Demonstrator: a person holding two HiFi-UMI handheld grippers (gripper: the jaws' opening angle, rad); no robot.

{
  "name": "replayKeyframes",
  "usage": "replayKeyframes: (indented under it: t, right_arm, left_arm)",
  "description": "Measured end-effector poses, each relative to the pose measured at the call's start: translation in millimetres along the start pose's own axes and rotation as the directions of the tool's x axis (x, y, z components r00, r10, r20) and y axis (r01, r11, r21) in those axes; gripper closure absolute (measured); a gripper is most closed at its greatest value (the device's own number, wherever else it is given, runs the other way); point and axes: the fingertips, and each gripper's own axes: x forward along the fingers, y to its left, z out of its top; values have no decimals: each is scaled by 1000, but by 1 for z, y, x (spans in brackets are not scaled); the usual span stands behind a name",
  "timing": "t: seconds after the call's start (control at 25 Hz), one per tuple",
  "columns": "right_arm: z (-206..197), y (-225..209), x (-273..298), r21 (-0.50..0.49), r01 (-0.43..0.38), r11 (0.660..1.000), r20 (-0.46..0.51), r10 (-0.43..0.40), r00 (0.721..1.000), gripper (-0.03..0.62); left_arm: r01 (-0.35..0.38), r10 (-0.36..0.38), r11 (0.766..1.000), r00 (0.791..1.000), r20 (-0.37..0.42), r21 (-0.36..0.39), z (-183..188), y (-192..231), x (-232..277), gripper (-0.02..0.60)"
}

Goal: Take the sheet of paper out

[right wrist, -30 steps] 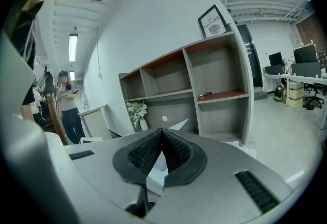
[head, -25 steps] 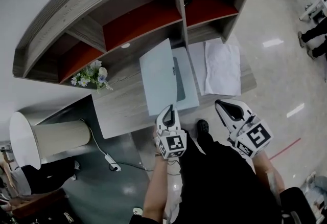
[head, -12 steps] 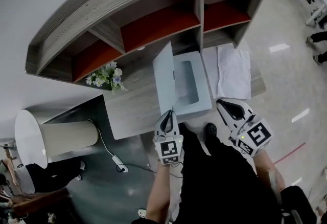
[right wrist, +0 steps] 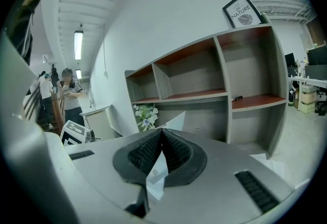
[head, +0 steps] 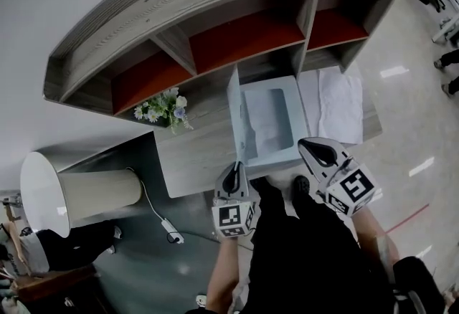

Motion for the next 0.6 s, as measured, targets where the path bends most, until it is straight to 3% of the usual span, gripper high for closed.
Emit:
replayKeyframes:
  t: [0.28, 0.6]
  right_arm:
    - [-5, 12, 47, -28, 5, 1000, -52, -6, 999, 580]
    - [-40, 14, 99, -58, 64, 996, -162, -72, 984, 580]
  left_arm:
    - [26, -26, 997, 1000, 3, -72, -3, 24, -9, 568]
    - [62, -60, 991, 998, 16, -116, -7, 49, -16, 568]
